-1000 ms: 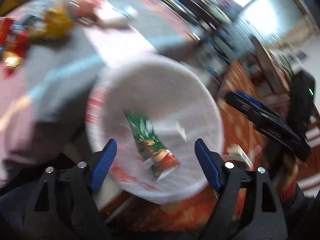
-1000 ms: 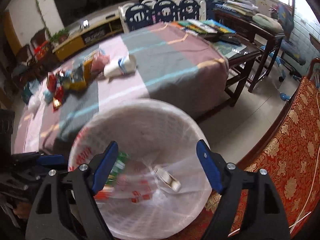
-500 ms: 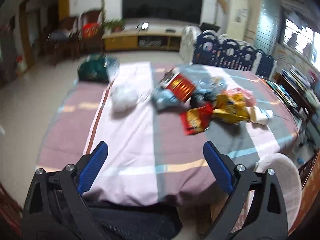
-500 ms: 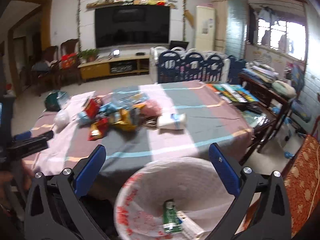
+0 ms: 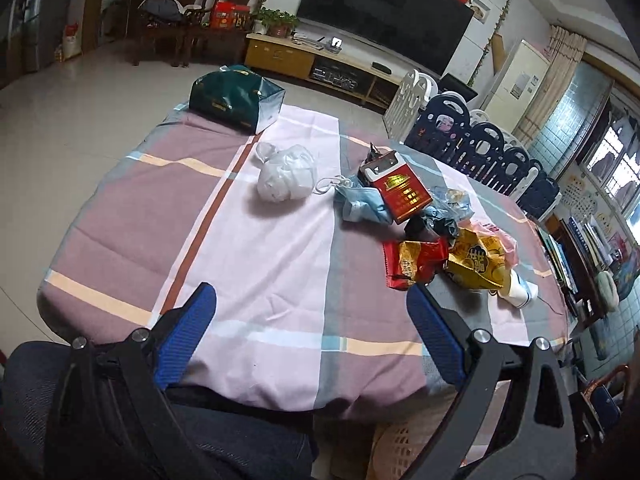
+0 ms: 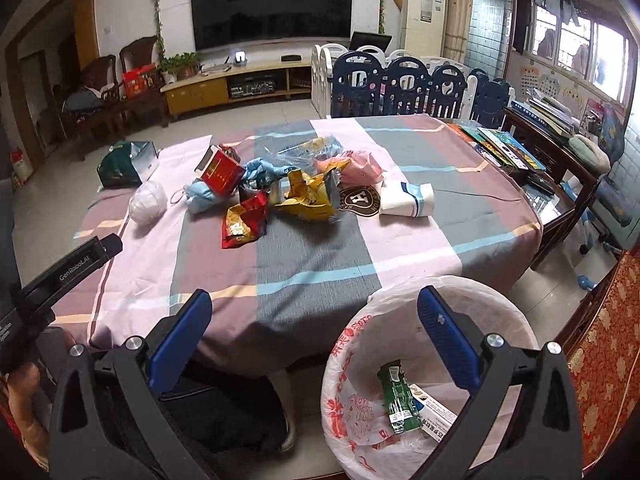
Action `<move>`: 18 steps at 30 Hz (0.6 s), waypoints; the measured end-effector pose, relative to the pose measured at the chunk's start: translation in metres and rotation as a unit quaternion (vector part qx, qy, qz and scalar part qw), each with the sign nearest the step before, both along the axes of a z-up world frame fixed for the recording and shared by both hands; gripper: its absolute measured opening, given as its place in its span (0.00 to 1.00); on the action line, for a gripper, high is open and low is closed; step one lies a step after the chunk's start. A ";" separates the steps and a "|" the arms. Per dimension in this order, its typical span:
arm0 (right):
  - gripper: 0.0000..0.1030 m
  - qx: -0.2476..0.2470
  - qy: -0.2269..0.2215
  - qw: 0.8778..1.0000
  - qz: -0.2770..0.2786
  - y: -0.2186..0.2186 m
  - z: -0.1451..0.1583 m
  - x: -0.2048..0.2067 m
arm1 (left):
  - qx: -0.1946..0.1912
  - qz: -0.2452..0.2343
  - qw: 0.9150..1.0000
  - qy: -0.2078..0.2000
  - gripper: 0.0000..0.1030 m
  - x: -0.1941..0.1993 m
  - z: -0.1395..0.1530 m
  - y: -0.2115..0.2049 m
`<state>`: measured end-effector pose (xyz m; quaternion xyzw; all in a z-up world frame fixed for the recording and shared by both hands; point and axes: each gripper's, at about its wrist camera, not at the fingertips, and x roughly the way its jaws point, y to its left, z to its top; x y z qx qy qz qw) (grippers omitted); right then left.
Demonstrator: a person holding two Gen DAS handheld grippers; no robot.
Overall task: Collect trash
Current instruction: 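Drop the ointment box and green wrapper into the wastebasket with both tools, then move the right tool back over the trash on the table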
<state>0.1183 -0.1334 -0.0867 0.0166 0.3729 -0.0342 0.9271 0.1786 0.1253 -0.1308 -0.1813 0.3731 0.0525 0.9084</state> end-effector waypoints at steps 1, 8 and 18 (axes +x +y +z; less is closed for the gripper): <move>0.97 -0.003 0.003 1.000 0.000 0.004 -0.001 0.002 | 0.003 0.000 1.000 0.001 0.93 0.000 0.000 0.000; 0.97 -0.012 0.012 1.000 0.012 0.022 -0.002 0.005 | -0.002 0.001 1.000 0.001 0.93 0.000 0.001 0.002; 0.97 -0.007 0.013 1.000 0.008 0.021 -0.001 0.005 | -0.008 -0.001 1.000 0.004 0.93 0.002 -0.001 0.003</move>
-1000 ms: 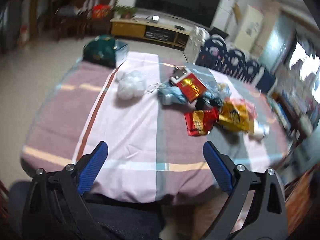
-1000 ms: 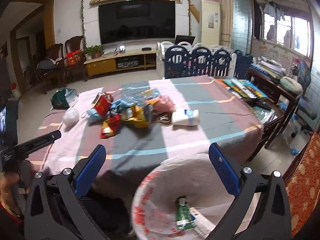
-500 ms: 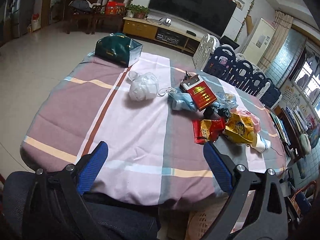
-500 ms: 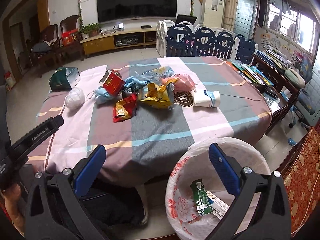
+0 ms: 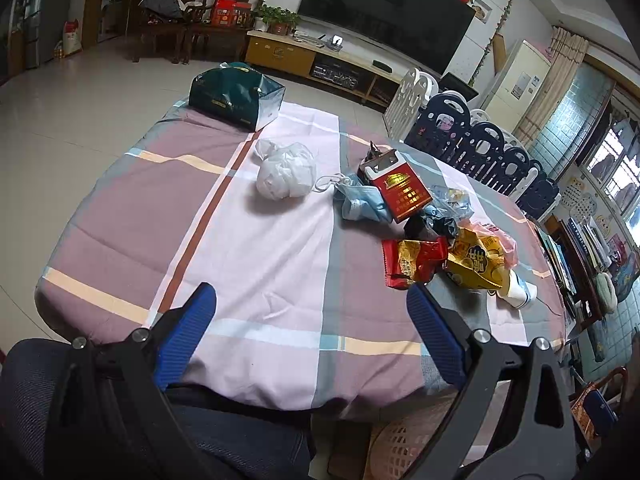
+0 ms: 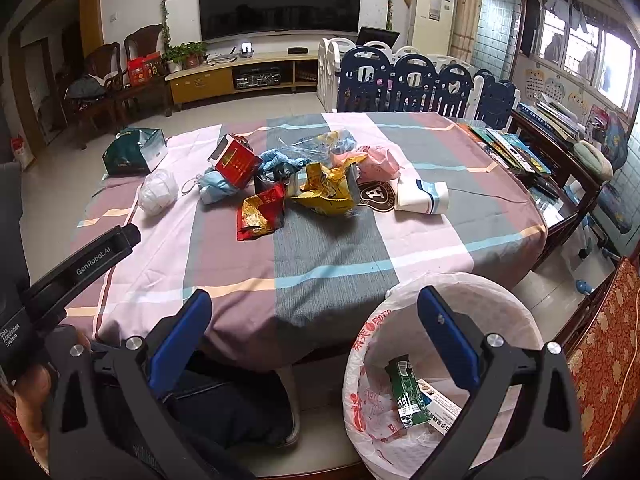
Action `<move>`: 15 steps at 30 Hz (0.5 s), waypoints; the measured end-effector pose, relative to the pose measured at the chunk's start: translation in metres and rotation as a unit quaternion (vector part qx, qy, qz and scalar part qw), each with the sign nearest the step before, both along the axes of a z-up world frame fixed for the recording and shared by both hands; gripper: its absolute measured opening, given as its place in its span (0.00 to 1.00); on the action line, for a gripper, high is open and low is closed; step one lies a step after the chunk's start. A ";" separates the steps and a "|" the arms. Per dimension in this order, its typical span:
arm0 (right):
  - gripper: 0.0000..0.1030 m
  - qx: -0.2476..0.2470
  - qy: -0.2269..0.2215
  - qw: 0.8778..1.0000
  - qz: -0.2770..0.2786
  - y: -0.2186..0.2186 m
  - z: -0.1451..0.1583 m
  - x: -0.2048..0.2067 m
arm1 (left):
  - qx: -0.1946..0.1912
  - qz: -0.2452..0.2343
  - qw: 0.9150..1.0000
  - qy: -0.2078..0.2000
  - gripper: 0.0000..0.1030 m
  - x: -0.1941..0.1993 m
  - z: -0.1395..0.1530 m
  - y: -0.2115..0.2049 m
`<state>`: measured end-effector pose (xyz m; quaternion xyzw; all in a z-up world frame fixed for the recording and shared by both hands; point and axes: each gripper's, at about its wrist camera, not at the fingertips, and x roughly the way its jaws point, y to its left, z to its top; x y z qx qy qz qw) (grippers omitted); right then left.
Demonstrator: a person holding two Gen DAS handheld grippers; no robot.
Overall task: Collect trash
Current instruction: 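Move the right tool back over the trash on the table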
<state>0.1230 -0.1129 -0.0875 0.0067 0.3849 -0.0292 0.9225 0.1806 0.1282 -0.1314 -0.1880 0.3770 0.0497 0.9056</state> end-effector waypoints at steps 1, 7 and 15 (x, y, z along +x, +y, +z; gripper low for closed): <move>0.97 0.001 0.001 1.000 -0.001 0.000 -0.001 0.000 | 0.000 0.000 1.000 0.000 0.93 0.000 0.000 0.000; 0.97 0.009 0.006 1.000 -0.011 -0.006 -0.004 0.001 | -0.001 0.001 1.000 0.000 0.93 0.000 -0.001 0.000; 0.97 0.013 0.007 1.000 -0.015 -0.009 -0.005 0.001 | 0.003 0.009 1.000 -0.001 0.93 0.000 -0.001 -0.001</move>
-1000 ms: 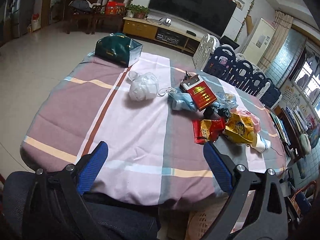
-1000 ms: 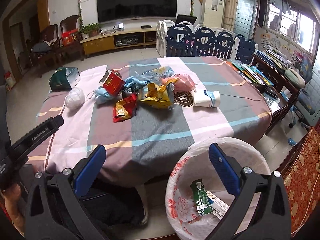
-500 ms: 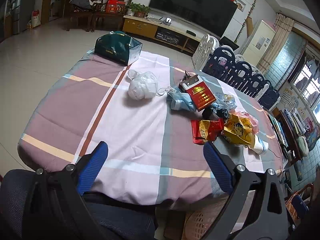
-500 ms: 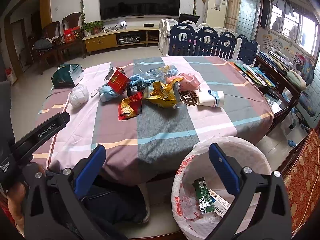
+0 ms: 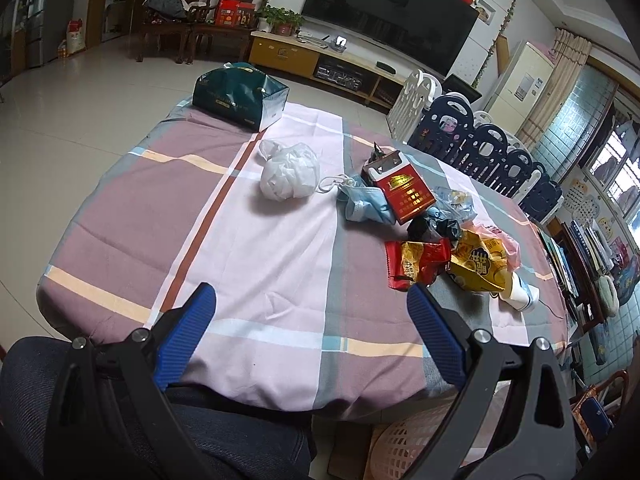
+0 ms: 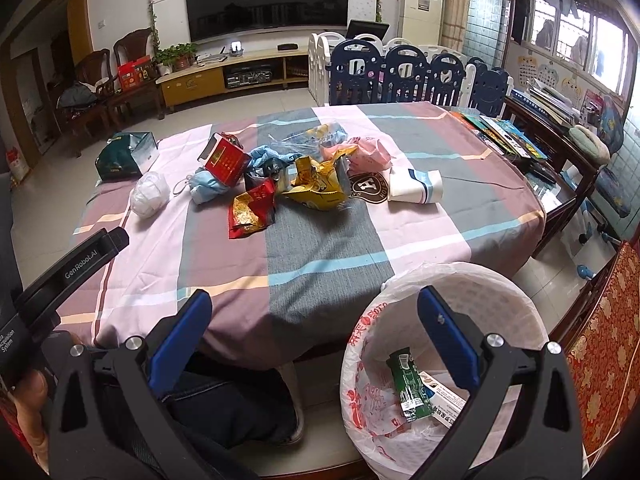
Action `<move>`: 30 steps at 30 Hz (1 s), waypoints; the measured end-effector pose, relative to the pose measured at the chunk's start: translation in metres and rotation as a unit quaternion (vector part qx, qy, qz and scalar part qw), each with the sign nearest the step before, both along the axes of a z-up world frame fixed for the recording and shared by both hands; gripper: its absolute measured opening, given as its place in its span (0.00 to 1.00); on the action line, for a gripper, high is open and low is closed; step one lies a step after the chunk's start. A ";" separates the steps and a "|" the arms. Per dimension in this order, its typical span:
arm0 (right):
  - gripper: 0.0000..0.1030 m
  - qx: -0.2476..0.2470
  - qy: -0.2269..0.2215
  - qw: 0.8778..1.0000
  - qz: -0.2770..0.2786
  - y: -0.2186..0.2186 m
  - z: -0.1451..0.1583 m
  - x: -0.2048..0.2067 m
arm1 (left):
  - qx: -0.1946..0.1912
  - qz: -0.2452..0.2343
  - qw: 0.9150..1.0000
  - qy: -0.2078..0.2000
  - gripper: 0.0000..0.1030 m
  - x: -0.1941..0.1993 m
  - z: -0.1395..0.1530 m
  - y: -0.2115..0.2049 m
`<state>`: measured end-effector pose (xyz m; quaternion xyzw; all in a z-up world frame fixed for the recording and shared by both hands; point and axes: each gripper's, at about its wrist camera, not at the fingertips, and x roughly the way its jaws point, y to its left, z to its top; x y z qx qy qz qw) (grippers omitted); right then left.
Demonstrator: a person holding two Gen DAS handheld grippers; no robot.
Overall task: Collect trash
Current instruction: 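Move the right tool back over the trash on the table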
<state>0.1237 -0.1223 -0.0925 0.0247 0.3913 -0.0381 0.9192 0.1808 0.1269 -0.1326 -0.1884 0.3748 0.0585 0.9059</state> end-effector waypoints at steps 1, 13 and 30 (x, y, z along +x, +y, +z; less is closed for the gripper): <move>0.97 0.000 0.000 1.000 0.000 0.000 0.000 0.000 | 0.001 0.001 1.000 0.001 0.93 0.000 -0.001 0.000; 0.97 0.006 0.011 1.000 -0.001 -0.003 -0.006 0.001 | -0.002 0.007 1.000 0.009 0.93 0.001 -0.003 0.001; 0.97 0.025 0.003 0.999 -0.021 -0.023 -0.007 0.020 | 0.012 0.034 0.997 0.066 0.94 0.006 -0.017 0.004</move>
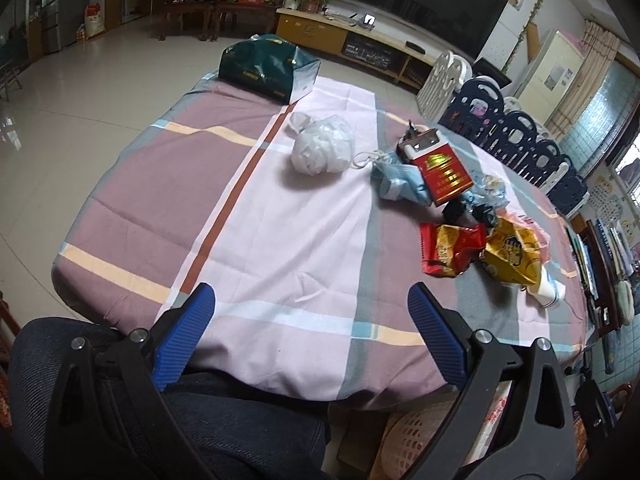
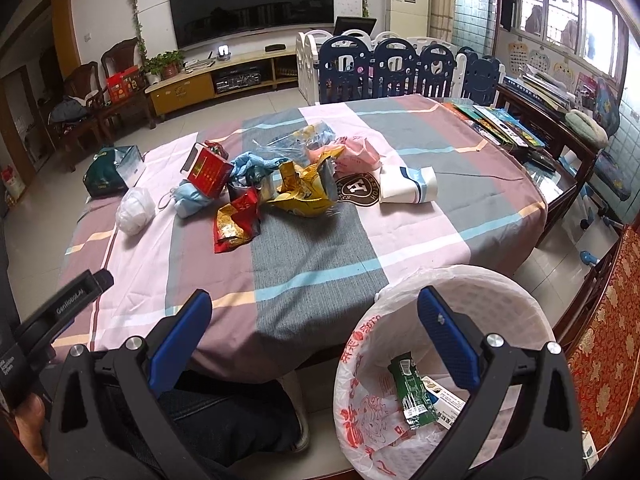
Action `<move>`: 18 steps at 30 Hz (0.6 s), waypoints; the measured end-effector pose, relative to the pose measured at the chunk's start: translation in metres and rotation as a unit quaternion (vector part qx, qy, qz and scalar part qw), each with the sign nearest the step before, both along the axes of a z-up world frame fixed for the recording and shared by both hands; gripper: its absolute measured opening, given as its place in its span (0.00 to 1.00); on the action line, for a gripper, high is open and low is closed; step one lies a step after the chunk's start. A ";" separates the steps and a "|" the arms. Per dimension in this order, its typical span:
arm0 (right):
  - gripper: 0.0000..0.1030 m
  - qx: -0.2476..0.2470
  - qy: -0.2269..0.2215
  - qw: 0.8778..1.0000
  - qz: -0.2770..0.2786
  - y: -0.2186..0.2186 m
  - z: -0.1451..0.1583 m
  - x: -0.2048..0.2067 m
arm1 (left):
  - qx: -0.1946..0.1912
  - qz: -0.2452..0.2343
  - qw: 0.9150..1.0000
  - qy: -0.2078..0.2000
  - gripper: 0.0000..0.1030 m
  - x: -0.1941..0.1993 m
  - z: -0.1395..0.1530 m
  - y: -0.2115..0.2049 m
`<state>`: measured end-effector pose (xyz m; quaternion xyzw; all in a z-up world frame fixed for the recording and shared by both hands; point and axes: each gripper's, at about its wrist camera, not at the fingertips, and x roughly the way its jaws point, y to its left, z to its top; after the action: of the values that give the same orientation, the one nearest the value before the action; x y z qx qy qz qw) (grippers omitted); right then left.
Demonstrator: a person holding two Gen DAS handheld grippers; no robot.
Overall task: Collect trash
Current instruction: 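Move the right tool back over the trash on the table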
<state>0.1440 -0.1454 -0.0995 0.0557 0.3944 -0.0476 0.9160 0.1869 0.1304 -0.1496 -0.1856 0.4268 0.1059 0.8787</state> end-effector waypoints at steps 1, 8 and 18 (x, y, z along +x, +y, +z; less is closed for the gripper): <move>0.97 0.003 0.001 1.000 0.000 -0.001 -0.001 0.002 | 0.002 0.000 1.000 0.003 0.94 0.000 -0.001 0.000; 0.97 0.040 0.026 0.999 0.002 -0.005 -0.019 0.011 | 0.000 -0.002 1.000 0.009 0.94 0.000 -0.003 0.000; 0.97 0.058 0.033 0.998 -0.005 -0.013 -0.027 0.018 | 0.005 -0.006 1.000 0.018 0.94 0.003 -0.004 -0.003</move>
<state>0.1621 -0.1587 -0.1262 0.1087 0.4264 -0.0310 0.8975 0.1895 0.1271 -0.1539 -0.1768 0.4432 0.1060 0.8724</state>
